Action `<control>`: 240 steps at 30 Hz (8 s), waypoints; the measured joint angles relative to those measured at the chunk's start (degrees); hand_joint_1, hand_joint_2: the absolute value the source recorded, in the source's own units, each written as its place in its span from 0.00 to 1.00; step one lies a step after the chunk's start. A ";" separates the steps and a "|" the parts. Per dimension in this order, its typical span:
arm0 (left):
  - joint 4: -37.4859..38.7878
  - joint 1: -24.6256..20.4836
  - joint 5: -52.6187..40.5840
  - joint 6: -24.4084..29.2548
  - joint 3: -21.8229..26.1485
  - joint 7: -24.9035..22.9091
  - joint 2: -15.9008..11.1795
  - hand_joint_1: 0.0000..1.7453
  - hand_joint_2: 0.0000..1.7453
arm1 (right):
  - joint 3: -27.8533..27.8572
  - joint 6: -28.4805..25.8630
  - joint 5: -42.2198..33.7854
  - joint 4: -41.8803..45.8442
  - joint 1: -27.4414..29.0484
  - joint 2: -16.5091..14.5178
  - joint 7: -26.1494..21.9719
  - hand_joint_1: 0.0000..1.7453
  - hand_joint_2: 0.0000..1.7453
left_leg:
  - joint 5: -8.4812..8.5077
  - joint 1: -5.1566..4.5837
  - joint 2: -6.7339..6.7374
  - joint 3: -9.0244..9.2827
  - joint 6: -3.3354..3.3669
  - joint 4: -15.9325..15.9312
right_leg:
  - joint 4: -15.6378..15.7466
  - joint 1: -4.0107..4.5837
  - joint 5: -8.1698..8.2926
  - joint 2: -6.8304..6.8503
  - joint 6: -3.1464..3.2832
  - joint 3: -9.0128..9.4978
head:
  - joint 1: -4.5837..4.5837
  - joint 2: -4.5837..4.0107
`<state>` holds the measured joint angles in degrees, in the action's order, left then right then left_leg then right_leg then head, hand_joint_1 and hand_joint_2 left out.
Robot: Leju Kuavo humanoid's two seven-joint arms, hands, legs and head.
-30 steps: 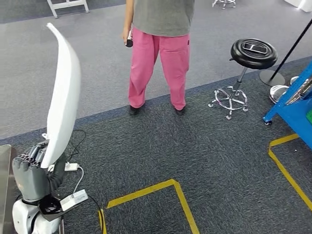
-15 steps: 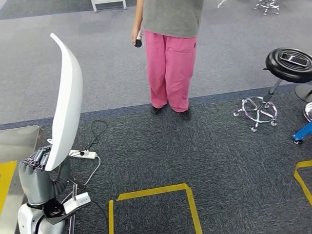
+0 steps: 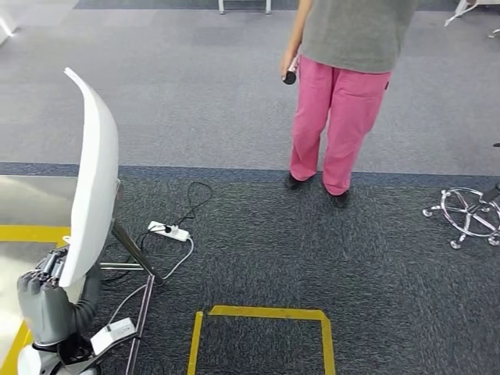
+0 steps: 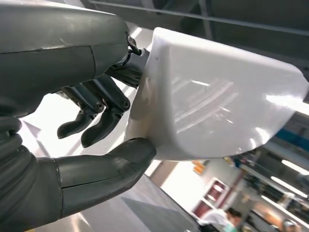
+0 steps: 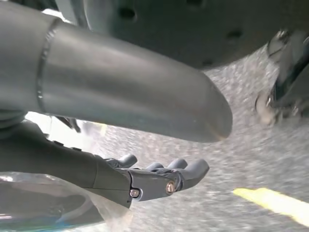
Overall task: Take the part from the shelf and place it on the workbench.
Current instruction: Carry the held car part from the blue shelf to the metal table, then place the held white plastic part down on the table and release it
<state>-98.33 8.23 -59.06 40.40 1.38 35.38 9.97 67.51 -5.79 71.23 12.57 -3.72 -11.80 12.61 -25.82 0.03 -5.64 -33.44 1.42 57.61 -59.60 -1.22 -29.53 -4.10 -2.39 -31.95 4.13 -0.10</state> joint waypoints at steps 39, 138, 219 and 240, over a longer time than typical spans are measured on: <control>-0.98 -2.73 -2.91 -0.03 -6.31 -6.91 -6.31 1.00 1.00 | 3.26 1.02 -4.67 -0.57 -0.23 -0.38 -1.36 0.00 0.00 | -2.43 0.32 1.07 -2.46 -2.06 4.30 | 1.62 -0.45 0.25 2.04 1.29 0.78 | -0.58 -0.01; 25.53 -25.77 -20.42 -0.10 -22.18 -22.57 -14.88 1.00 1.00 | 1.29 2.74 1.22 -0.84 -0.52 -0.54 -0.70 0.00 0.00 | -0.95 -0.49 4.19 0.89 -0.40 -0.21 | 1.79 0.70 1.41 3.57 1.05 -0.91 | -1.01 -0.01; 32.36 -28.80 -3.29 -4.67 -22.36 -27.46 -20.51 0.00 0.00 | 0.09 1.22 0.08 -0.84 -0.23 -0.36 0.65 0.00 0.00 | 1.21 0.03 4.42 -1.27 -1.57 0.40 | 1.96 0.36 0.24 3.38 0.93 1.22 | -0.75 -0.01; 30.92 -23.98 2.79 -7.11 -18.62 -26.22 -19.96 0.00 0.00 | 0.10 -0.09 0.96 -0.84 -0.15 0.02 2.53 0.00 0.00 | -0.55 -0.25 5.66 2.69 0.92 -2.33 | -12.06 0.61 -5.03 4.22 -0.47 -8.93 | -1.05 -0.01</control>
<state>-67.41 -15.75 -56.27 33.29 -17.24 9.16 -9.99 67.60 -5.88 72.19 11.74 -3.87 -11.79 15.14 -26.37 -0.21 0.01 -30.75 2.33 55.28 -71.66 -0.61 -34.55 0.12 -2.86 -40.88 3.08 -0.11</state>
